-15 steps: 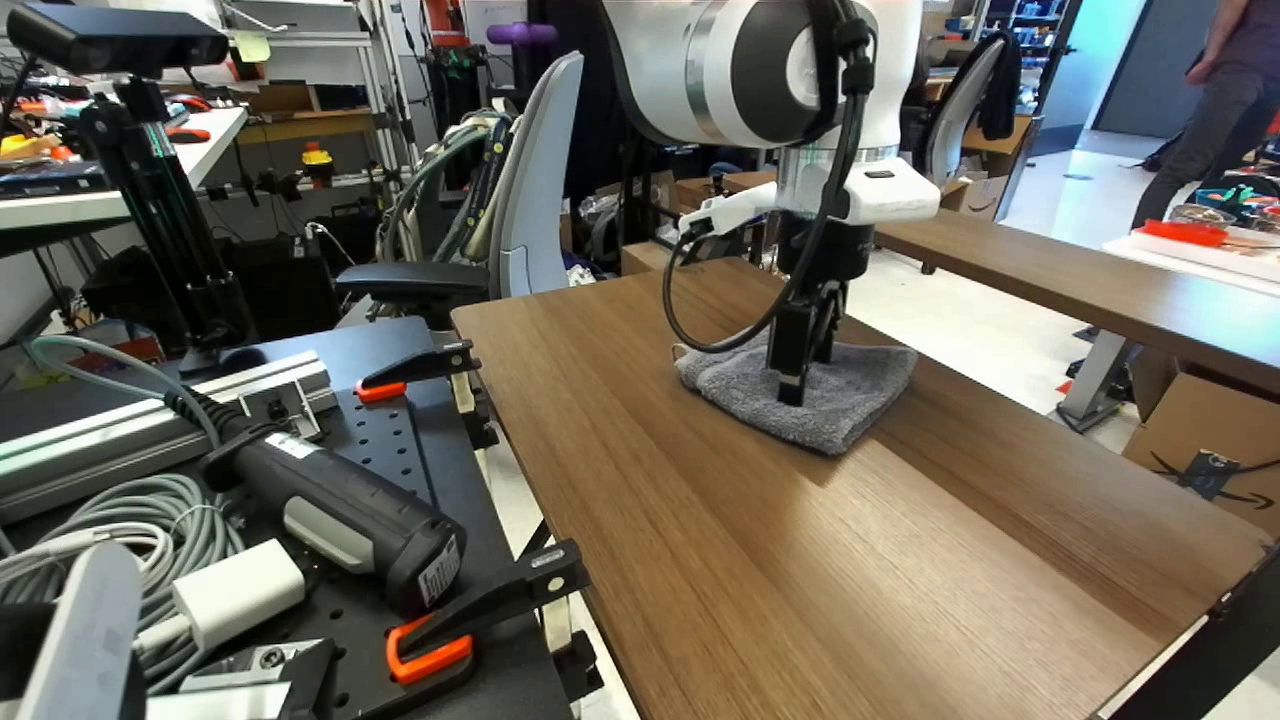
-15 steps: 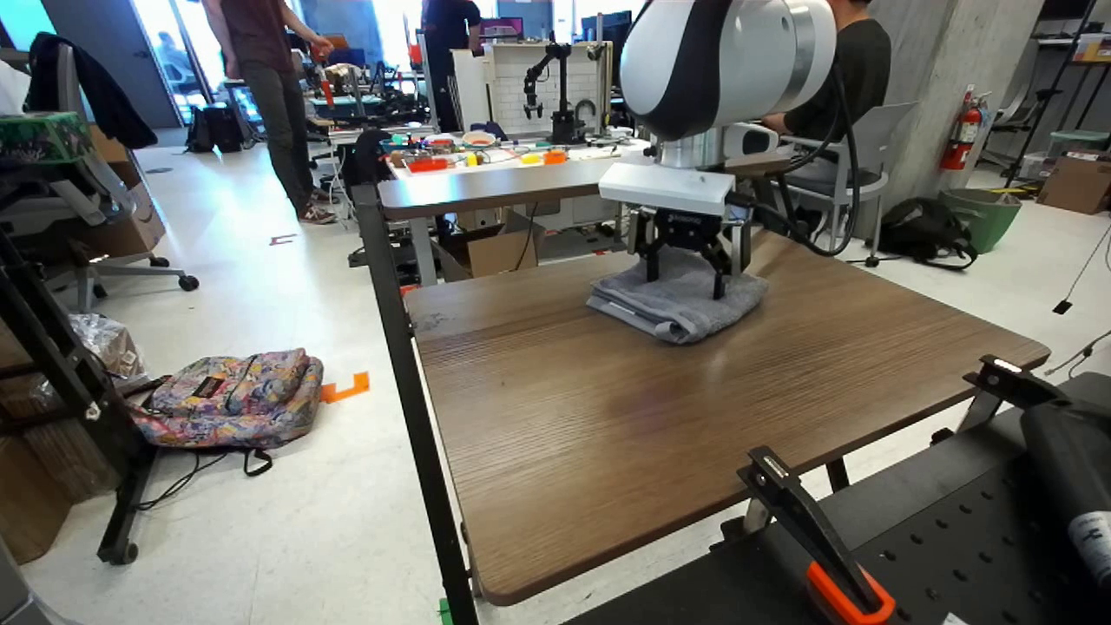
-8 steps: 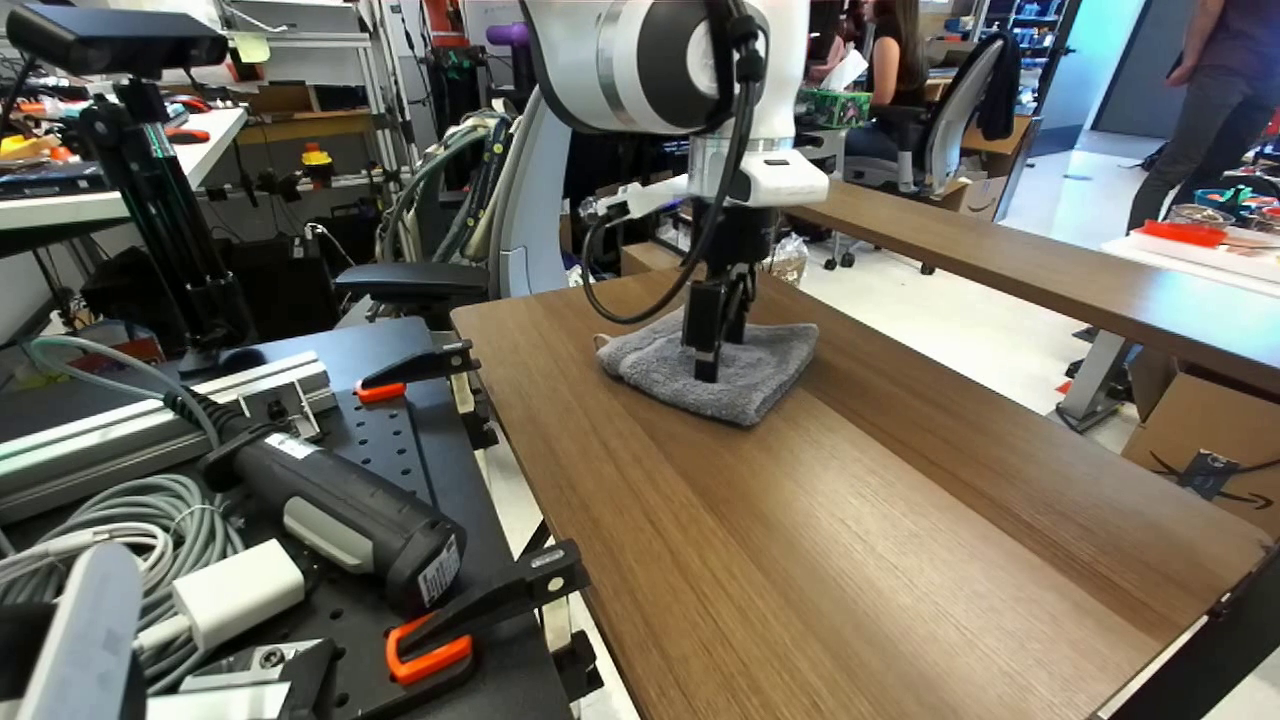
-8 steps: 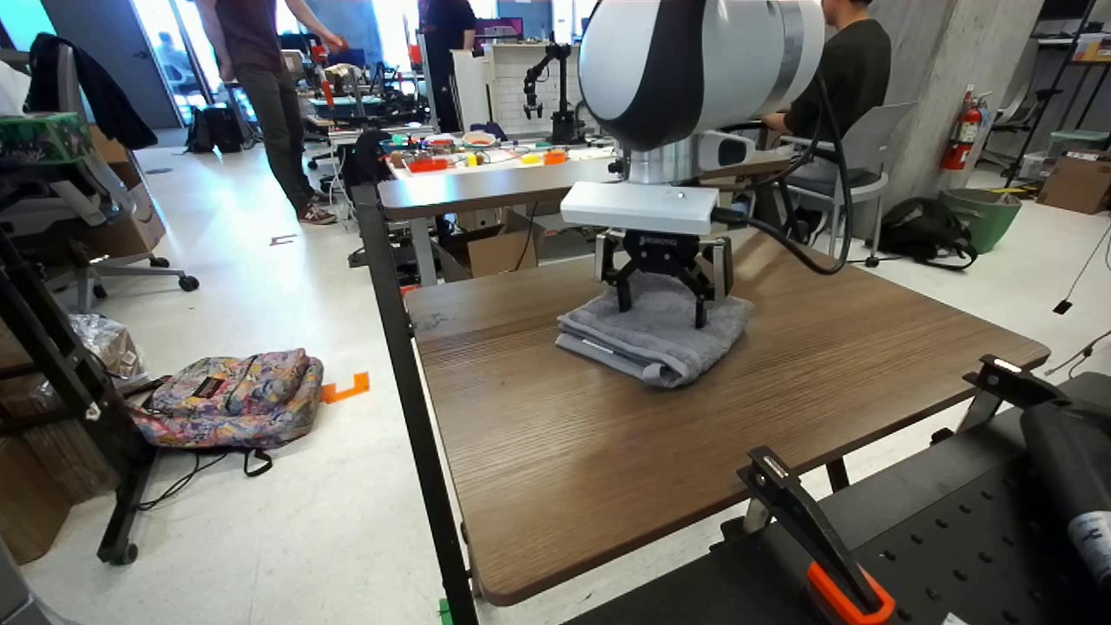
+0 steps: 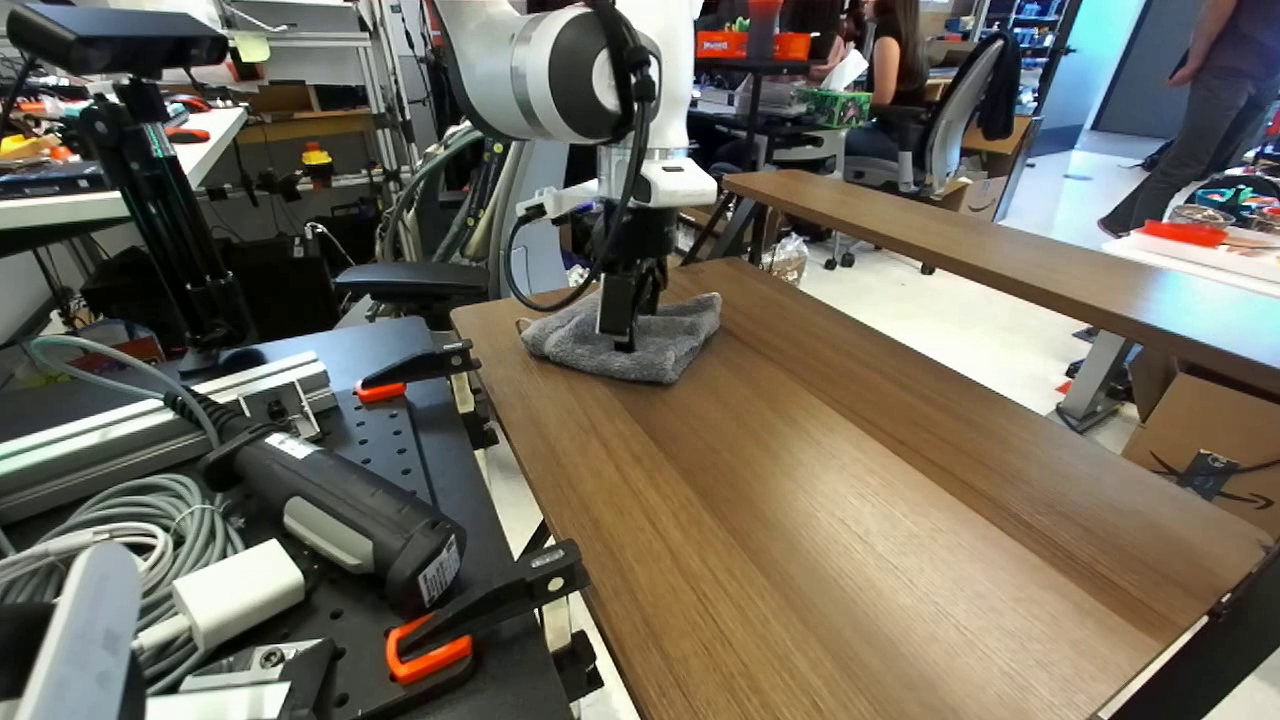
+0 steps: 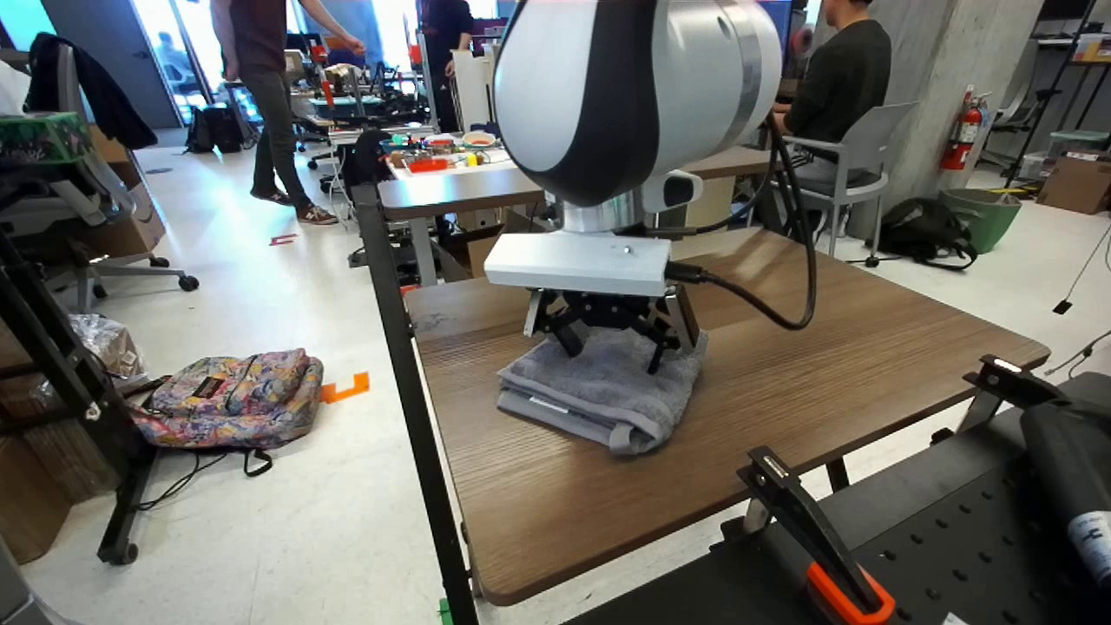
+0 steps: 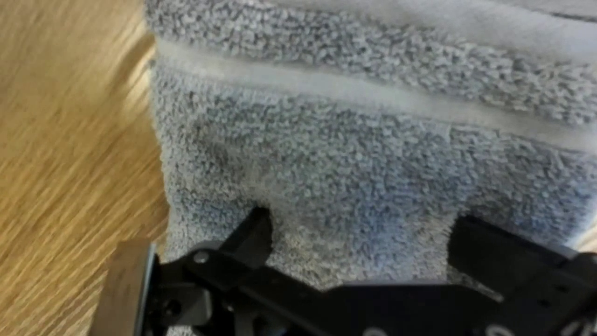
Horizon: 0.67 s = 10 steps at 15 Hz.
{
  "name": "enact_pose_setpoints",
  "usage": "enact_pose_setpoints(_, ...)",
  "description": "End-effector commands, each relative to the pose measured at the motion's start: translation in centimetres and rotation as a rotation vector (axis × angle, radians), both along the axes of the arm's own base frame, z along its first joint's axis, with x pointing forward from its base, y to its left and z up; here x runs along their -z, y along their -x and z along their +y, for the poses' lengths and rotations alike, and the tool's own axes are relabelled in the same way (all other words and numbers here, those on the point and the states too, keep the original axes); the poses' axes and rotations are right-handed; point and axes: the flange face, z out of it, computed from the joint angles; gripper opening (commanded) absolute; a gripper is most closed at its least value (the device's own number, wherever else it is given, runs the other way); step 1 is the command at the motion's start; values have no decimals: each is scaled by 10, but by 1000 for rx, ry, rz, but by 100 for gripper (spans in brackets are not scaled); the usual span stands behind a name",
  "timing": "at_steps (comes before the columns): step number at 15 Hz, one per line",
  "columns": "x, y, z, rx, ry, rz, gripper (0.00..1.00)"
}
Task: Slide the cloth to the left on the desk
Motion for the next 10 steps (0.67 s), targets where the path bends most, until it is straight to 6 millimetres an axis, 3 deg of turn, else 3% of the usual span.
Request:
enact_pose_setpoints(1,-3,20,33,-32,-17,-22,100)
enact_pose_setpoints(4,-14,22,49,-41,-22,-35,100)
enact_pose_setpoints(6,-35,20,51,-30,-21,-59,100)
enact_pose_setpoints(10,-101,11,50,48,-42,-86,100)
